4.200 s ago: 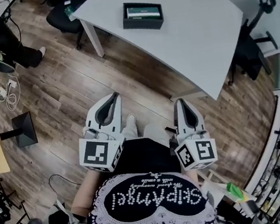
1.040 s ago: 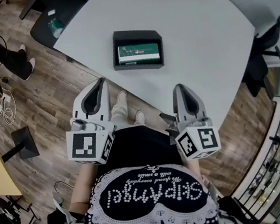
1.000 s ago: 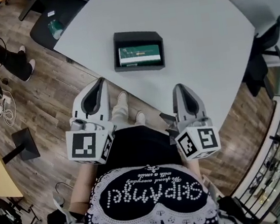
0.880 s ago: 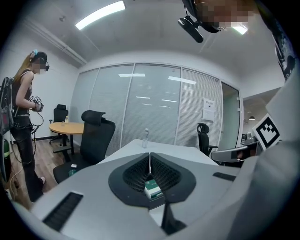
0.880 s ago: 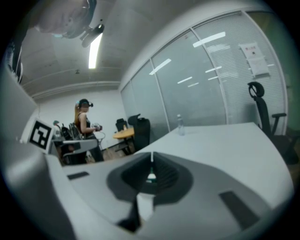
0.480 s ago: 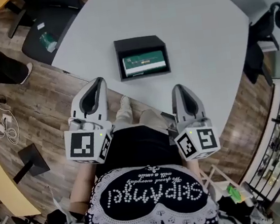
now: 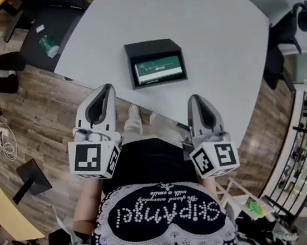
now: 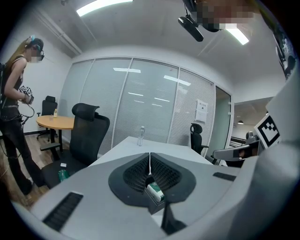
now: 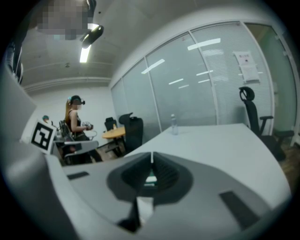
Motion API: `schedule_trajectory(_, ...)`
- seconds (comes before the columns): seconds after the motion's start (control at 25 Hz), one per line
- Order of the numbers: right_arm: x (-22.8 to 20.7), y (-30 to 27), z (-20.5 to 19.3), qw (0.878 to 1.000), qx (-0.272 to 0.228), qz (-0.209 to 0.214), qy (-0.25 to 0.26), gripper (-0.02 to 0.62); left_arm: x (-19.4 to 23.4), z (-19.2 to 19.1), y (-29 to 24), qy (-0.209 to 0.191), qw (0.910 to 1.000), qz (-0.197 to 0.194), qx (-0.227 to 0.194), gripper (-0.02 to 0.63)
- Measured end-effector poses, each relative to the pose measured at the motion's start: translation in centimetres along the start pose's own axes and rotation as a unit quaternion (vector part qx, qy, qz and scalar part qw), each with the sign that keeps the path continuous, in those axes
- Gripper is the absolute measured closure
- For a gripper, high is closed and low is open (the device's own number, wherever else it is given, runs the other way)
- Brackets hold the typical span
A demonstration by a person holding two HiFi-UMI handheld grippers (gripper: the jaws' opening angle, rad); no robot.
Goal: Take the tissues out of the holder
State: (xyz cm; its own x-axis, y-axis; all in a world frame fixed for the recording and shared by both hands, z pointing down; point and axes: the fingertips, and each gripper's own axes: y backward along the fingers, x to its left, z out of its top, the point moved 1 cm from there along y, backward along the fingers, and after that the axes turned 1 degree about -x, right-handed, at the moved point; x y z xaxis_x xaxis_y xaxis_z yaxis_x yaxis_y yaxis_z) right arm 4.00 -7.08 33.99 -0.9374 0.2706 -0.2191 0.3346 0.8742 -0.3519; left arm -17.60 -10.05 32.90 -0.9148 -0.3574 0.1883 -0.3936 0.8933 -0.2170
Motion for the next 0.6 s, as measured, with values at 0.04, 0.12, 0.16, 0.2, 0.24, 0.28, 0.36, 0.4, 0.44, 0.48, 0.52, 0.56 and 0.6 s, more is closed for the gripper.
schedule_trajectory(0.04, 0.1, 0.0, 0.0, 1.000, 0.001, 0.000, 0.001, 0.560, 0.0, 0.0, 0.1, 0.001, 1.0000, 0.000, -0.001, 0.580)
schedule_trajectory(0.12, 0.1, 0.0, -0.1, 1.000, 0.002, 0.001, 0.003, 0.560, 0.0, 0.0, 0.1, 0.002, 1.0000, 0.000, -0.003, 0.580)
schedule_trajectory(0.16, 0.2, 0.0, -0.2, 1.000, 0.002, 0.001, 0.003, 0.561, 0.0, 0.0, 0.1, 0.003, 1.0000, 0.000, -0.005, 0.579)
schedule_trajectory(0.2, 0.2, 0.0, -0.2, 1.000, 0.002, 0.002, 0.003, 0.560, 0.1, 0.0, 0.2, 0.003, 1.0000, 0.000, -0.006, 0.580)
schedule_trajectory(0.24, 0.3, 0.0, -0.2, 1.000, 0.001, 0.003, 0.003, 0.561, 0.1, 0.0, 0.2, 0.002, 1.0000, 0.000, -0.006, 0.580)
schedule_trajectory(0.28, 0.3, 0.0, -0.3, 1.000, 0.000, 0.004, 0.003, 0.561, 0.1, 0.0, 0.2, 0.002, 1.0000, 0.001, -0.005, 0.580)
schedule_trajectory(0.36, 0.2, 0.1, -0.4, 1.000, 0.000, 0.005, 0.000, 0.561, -0.1, -0.2, 0.3, 0.000, 1.0000, 0.001, -0.003, 0.580)
schedule_trajectory(0.4, 0.0, 0.1, -0.5, 1.000, 0.000, 0.006, -0.001, 0.561, -0.2, -0.2, 0.2, -0.001, 1.0000, 0.002, -0.002, 0.580)
schedule_trajectory(0.44, -0.2, 0.0, -0.5, 1.000, 0.001, 0.006, -0.002, 0.560, -0.3, -0.2, 0.1, -0.002, 1.0000, 0.002, -0.001, 0.580)
schedule_trajectory(0.48, -0.4, -0.1, -0.5, 1.000, 0.001, 0.006, -0.002, 0.560, -0.4, -0.1, 0.0, -0.003, 1.0000, 0.002, -0.002, 0.580)
schedule_trajectory(0.52, -0.7, -0.2, -0.4, 1.000, 0.001, 0.007, -0.002, 0.560, -0.6, 0.0, -0.2, -0.004, 1.0000, 0.002, -0.002, 0.580)
schedule_trajectory(0.56, -0.8, -0.3, -0.3, 1.000, 0.000, 0.007, -0.002, 0.560, -0.7, 0.2, -0.4, -0.005, 1.0000, 0.002, -0.003, 0.580)
schedule_trajectory(0.6, -1.0, -0.4, -0.2, 1.000, 0.000, 0.008, -0.002, 0.561, -0.8, 0.3, -0.5, -0.005, 1.0000, 0.001, -0.004, 0.580)
